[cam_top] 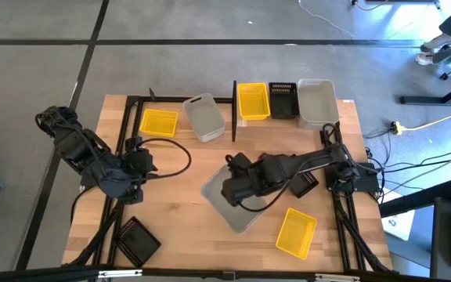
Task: Stack baskets on shelf by color
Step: Stack the bottom white bin on top of the white bin on the shelf
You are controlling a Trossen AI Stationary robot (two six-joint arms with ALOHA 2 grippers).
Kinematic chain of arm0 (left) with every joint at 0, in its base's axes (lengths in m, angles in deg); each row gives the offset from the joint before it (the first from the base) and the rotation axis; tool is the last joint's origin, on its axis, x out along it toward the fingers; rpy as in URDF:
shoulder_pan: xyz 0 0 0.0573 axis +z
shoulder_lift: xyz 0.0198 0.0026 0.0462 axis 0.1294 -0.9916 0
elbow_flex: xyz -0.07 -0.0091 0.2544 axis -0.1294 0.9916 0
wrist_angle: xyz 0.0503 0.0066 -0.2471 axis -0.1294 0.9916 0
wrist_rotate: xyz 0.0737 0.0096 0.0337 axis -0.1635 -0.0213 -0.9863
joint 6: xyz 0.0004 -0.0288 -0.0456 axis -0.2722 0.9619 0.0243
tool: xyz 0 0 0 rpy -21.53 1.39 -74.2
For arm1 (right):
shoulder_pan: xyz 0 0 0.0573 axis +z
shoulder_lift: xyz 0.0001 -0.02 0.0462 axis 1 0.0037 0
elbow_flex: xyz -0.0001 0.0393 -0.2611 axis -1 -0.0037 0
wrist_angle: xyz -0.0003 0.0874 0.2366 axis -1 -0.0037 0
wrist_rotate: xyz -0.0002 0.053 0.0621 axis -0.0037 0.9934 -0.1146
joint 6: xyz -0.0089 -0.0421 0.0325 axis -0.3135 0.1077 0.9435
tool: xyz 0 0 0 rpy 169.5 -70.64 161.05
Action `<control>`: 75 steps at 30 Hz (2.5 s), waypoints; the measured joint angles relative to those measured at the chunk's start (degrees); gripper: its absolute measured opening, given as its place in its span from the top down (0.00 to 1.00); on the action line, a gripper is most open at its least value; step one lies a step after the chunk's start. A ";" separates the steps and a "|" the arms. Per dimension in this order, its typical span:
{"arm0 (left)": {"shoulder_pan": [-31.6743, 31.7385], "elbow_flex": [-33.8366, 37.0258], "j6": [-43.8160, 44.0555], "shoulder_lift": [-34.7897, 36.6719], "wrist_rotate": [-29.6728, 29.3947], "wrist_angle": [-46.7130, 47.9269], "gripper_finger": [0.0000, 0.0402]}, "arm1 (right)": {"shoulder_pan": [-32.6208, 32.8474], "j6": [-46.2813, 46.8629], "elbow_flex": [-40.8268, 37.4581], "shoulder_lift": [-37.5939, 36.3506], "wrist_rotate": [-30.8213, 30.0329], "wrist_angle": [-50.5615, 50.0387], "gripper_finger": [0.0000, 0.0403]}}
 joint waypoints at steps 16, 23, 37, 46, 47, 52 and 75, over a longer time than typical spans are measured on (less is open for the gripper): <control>-0.02 0.00 0.02 0.00 -0.40 -0.15 0.84 | -1.02 -4.50 0.14 -10.15 -10.16 -0.26 1.00; 0.00 0.00 0.34 0.00 -1.36 -0.17 0.84 | -2.44 -8.81 0.14 -16.85 -15.22 -0.32 1.00; 0.07 0.00 0.43 0.00 -1.58 -0.35 0.84 | -3.63 -1.66 -20.76 -33.97 -19.70 -0.42 1.00; 2.67 0.00 0.58 0.00 -1.67 -0.42 0.84 | -6.31 0.46 -28.75 -47.83 -24.25 -0.20 1.00; 3.24 0.00 0.56 0.00 -1.66 -0.44 0.84 | -7.31 -0.14 -28.97 -49.03 -24.66 -0.20 1.00; 5.91 0.00 0.29 0.00 -1.64 -0.63 0.84 | -14.13 -6.05 -29.02 -53.80 -25.13 -0.24 1.00; 15.48 0.00 -14.71 -0.02 -1.58 -15.21 0.84 | -43.63 -25.80 -26.68 -58.92 -21.07 -0.24 1.00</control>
